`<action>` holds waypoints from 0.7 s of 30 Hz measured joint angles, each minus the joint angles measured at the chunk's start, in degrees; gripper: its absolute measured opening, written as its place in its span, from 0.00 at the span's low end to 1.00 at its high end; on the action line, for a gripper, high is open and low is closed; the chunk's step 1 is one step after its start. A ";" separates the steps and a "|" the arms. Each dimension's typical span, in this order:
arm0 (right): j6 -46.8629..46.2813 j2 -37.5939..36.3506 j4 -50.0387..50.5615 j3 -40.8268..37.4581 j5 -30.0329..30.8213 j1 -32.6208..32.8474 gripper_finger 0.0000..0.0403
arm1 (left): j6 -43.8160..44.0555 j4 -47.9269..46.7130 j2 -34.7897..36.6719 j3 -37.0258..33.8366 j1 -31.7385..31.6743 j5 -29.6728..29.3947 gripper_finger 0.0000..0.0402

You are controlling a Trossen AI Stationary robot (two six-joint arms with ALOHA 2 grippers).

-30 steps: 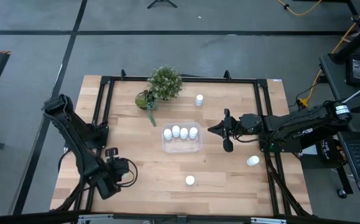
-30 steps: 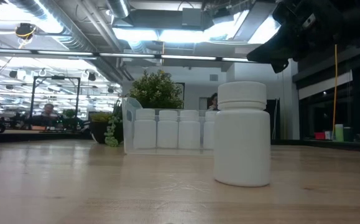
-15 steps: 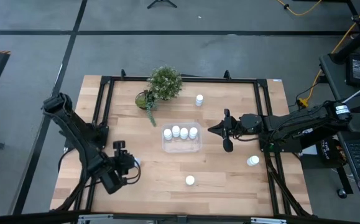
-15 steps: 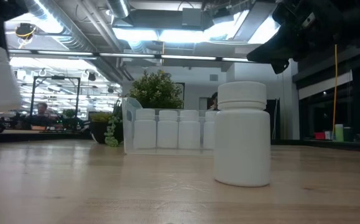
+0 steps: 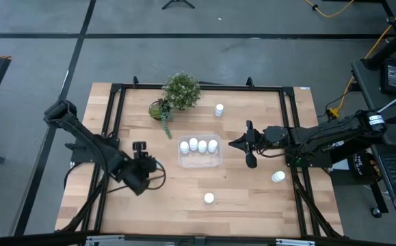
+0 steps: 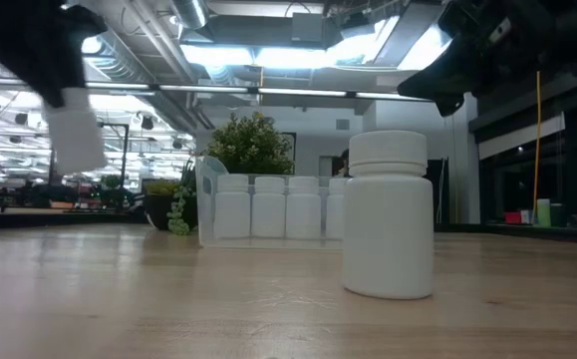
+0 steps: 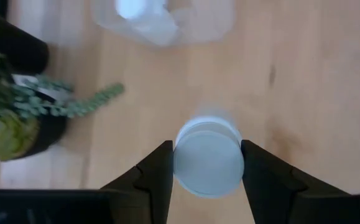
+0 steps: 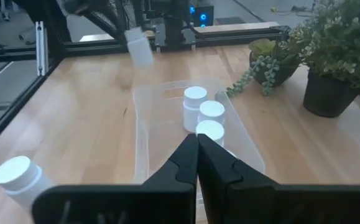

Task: Pick and place pill bottles into a basket
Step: Put the pill bottle into the bin

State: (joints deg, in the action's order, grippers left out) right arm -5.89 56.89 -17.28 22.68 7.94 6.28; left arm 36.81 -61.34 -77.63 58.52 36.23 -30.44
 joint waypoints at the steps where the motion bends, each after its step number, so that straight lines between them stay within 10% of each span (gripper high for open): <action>1: 0.30 -0.01 0.00 0.00 0.00 0.00 0.03 | -0.82 0.10 1.12 0.00 -0.88 -0.51 0.38; 9: 0.58 -0.01 0.02 0.00 0.00 0.00 0.03 | -15.64 9.17 8.44 0.02 -7.90 -2.26 0.38; 21: 0.38 0.02 2.83 0.00 -0.01 0.00 0.03 | -36.37 20.16 6.03 0.04 -24.07 12.61 0.38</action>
State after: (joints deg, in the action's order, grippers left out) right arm -5.52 56.90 -14.45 22.68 7.93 6.28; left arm 0.44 -41.18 -71.60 58.57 12.16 -17.83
